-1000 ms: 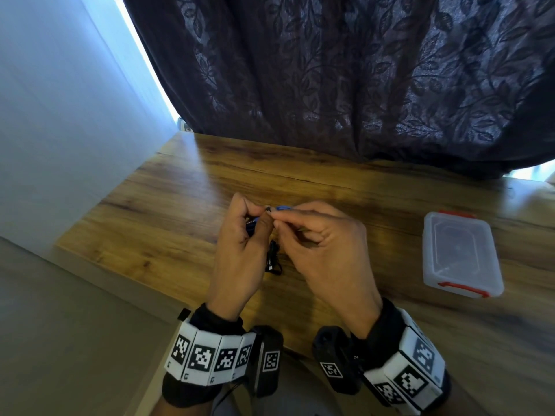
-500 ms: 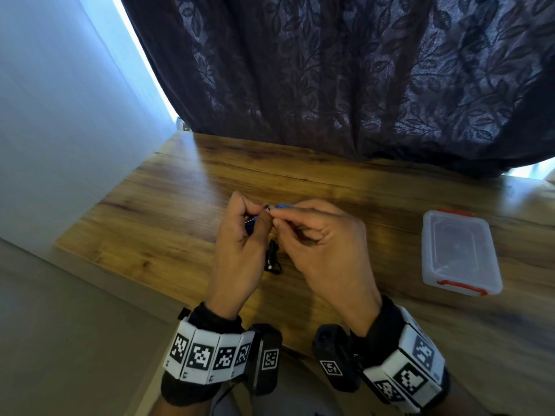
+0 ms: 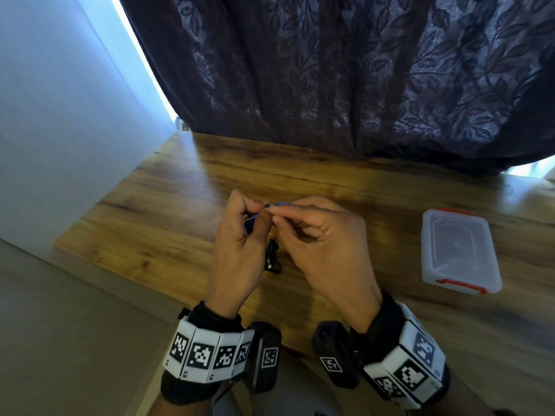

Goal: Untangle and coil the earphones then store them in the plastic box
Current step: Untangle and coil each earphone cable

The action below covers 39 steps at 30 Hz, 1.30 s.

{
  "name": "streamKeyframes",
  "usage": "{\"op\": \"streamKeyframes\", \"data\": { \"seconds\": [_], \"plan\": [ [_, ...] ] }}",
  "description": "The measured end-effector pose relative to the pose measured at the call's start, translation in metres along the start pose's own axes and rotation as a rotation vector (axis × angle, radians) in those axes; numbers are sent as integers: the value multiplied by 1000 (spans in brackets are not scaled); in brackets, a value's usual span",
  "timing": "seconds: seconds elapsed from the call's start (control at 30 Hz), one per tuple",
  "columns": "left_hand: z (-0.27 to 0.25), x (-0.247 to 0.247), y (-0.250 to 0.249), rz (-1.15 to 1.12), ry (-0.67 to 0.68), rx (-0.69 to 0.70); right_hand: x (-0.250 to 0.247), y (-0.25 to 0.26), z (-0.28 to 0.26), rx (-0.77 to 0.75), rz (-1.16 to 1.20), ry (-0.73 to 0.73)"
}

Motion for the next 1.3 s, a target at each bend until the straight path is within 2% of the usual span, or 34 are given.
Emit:
{"op": "streamKeyframes", "data": {
  "seconds": [0.4,0.67,0.9,1.03,1.3],
  "plan": [
    [1,0,-2,-11,-10,-11,-1,3,-1,-6,9,-3],
    [0,1,-5,46,25,42,-1,3,2,-1,-40,-18],
    [0,1,-7,213,55,126,-9,10,9,169,-10,56],
    [-2,3,-7,277,64,146,-11,11,15,144,-94,157],
    [-3,4,0,301,60,61,-4,5,6,-3,-105,94]
  ]
}}
Point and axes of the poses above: each hand's wrist, its own z-axis towards the middle knuckle, its own x-axis out of the palm, y = z × x, the point moved 2 cm from there along z, towards the middle knuckle, and after that the axes turned 5 degrees about y, right-handed, at the moved point
